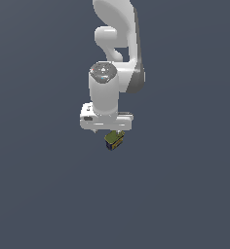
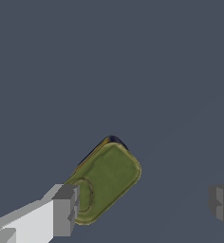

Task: Pick up the object and move it to a goal position.

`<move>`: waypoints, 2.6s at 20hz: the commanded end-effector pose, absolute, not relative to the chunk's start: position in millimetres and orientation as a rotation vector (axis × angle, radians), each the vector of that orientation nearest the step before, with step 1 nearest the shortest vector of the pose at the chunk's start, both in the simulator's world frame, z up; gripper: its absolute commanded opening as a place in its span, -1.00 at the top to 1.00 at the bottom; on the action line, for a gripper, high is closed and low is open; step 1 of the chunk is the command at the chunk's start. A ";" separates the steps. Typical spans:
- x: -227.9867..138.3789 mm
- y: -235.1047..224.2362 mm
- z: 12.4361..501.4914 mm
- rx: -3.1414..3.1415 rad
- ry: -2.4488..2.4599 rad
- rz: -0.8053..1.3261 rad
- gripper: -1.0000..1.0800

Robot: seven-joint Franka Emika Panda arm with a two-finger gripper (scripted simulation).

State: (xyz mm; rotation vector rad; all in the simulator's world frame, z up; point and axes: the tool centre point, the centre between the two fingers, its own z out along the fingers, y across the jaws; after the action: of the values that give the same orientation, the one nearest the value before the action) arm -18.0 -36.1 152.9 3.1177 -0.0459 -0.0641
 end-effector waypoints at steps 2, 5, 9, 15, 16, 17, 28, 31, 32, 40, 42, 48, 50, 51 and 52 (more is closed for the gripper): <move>-18.7 -34.7 151.5 3.118 -0.073 -0.063 -0.92; -19.4 -33.4 149.8 3.117 -0.120 -0.060 -0.92; -21.2 -30.3 146.3 3.114 -0.210 -0.055 -0.92; -25.1 -24.1 138.8 3.098 -0.409 -0.044 -0.92; -25.9 -22.9 137.3 3.093 -0.450 -0.042 -0.92; -26.7 -21.7 135.8 3.088 -0.491 -0.040 -0.92; -36.6 -9.6 119.9 2.991 -0.938 -0.017 -0.92; -39.0 -7.1 116.4 2.960 -1.040 -0.012 -0.92; -39.7 -6.4 115.3 2.950 -1.070 -0.010 -0.92; -43.8 -2.6 109.8 2.889 -1.233 -0.002 -0.92; -44.3 -2.2 109.2 2.880 -1.253 -0.001 -0.92; -44.6 -1.9 108.4 2.876 -1.263 -0.001 -0.92; -44.7 -1.7 105.7 2.876 -1.263 -0.001 -0.92; -44.8 -1.9 103.4 2.876 -1.263 -0.001 -0.92; -44.9 -1.7 100.3 2.876 -1.263 -0.001 -0.92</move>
State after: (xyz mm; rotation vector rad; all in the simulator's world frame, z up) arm -44.5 -1.8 104.2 2.8767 -1.2633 0.0008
